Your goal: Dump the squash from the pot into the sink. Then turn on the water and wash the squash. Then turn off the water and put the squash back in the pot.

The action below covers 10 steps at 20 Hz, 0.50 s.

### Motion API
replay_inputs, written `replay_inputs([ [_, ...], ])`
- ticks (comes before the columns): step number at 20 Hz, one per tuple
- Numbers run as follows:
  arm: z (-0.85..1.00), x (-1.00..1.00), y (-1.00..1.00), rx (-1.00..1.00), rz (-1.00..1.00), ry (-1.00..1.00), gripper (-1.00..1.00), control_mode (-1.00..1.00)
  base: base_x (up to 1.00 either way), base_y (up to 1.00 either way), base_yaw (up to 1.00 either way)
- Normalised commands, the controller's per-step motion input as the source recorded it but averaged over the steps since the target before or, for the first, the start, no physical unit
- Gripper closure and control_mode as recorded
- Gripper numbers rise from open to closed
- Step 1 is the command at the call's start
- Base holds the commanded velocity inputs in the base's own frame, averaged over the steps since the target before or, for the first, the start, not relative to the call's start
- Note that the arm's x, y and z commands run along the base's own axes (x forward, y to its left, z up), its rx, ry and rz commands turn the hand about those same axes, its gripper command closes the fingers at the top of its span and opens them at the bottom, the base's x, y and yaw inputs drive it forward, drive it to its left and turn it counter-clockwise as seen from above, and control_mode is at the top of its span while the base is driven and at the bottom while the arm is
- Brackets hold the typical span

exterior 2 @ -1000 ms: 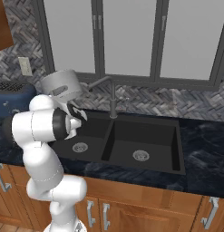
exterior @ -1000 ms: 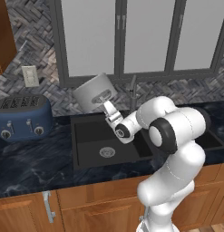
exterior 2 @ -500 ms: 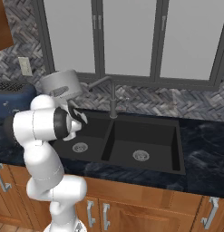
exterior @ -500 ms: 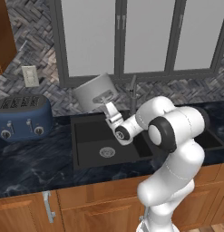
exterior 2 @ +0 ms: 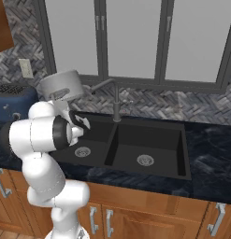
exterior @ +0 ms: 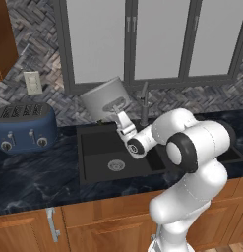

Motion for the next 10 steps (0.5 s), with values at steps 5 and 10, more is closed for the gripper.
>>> replay_inputs([
  [5, 0.06, 0.17, -0.01, 0.03, 0.0, 0.0, 1.0, -1.0, 0.0, 0.0, 0.0],
  [10, 0.05, 0.1, 0.0, 0.01, 0.0, 0.0, 1.0, -1.0, 0.0, 0.0, 0.0],
])
